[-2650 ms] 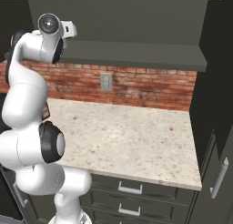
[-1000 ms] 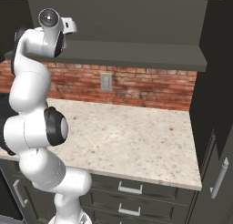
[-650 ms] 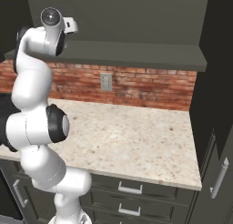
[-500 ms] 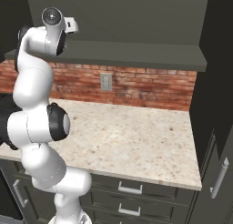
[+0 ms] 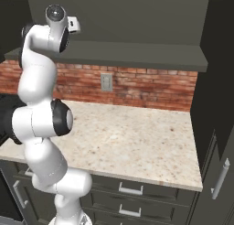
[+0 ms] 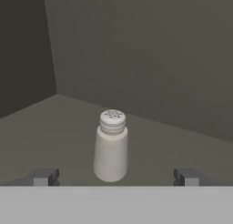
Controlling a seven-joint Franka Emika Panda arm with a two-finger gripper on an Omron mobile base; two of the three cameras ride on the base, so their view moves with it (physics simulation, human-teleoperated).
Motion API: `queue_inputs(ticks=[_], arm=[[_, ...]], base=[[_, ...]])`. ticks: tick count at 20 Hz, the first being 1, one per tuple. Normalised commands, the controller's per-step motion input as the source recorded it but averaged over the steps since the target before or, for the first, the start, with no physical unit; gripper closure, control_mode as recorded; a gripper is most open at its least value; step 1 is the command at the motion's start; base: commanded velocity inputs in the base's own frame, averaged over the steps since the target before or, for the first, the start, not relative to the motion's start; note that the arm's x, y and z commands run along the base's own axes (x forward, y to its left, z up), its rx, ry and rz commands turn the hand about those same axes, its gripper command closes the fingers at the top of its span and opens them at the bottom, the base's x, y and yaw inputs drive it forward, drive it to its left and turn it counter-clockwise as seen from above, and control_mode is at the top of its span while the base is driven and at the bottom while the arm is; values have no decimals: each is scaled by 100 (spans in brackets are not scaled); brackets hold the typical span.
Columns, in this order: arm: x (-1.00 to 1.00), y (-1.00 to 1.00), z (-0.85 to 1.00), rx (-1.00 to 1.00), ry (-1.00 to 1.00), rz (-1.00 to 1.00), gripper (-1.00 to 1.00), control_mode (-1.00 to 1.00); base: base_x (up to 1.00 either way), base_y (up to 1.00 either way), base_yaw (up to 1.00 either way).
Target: Collect the paprika, ketchup, and shaker from the cabinet and place them next to the stove.
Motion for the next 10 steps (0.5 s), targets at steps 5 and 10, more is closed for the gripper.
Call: queue_inputs(ticks=[5, 10], arm=[[14, 1, 0, 0, 6, 0, -100, -100], [13, 2, 0, 0, 7, 0, -100, -100]], base=[[0, 0, 0], [0, 0, 0]])
